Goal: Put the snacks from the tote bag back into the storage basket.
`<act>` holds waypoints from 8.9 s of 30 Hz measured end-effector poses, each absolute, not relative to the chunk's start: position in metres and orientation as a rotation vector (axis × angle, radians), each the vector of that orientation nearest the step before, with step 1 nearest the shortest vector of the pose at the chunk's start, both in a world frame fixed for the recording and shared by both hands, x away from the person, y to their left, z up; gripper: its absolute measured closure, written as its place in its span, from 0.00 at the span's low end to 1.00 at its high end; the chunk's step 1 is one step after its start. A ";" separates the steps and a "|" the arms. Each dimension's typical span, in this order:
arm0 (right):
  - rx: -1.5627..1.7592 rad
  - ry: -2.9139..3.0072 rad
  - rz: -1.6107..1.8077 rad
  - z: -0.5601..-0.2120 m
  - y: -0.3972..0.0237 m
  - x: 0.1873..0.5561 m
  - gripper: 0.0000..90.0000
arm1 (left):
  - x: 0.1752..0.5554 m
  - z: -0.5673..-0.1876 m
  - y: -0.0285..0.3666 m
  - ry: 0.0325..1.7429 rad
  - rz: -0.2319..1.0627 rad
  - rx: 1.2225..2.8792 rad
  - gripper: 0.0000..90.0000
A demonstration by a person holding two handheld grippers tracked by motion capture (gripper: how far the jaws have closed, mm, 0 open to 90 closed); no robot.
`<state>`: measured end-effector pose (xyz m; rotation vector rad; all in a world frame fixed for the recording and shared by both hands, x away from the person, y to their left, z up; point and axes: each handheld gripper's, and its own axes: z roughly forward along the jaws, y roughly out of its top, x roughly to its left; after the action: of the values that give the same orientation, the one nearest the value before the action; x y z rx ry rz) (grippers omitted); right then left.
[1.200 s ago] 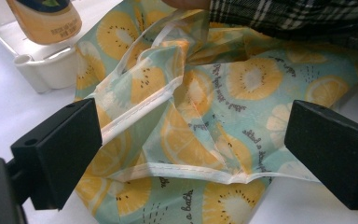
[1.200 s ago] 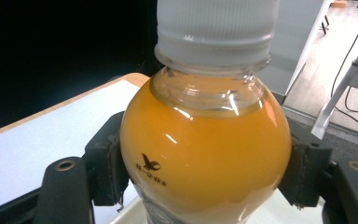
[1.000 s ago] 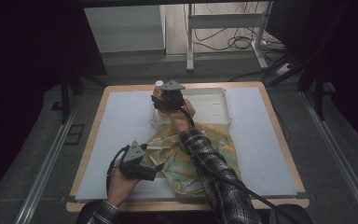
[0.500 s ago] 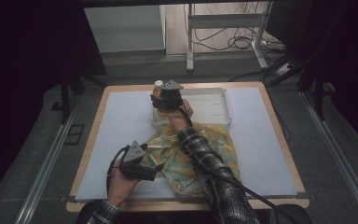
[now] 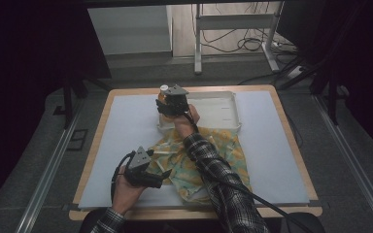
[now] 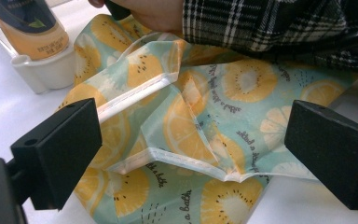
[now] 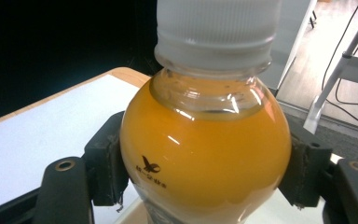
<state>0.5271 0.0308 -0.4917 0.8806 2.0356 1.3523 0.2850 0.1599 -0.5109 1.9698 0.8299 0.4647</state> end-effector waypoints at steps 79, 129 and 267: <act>0.804 2.235 1.373 -0.462 0.012 0.509 0.07 | 0.289 -0.514 0.164 0.870 0.480 1.901 0.01; 0.748 2.364 1.371 -0.449 -0.010 0.482 0.06 | 0.289 -0.514 0.163 0.868 0.484 1.891 0.02; 0.689 2.448 1.300 -0.445 -0.119 0.393 0.05 | 0.289 -0.515 0.162 0.866 0.495 1.903 0.02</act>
<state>0.3927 -0.1193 -0.4446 0.6893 2.4479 1.3005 0.2892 0.1616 -0.5146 1.9029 0.8665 0.4953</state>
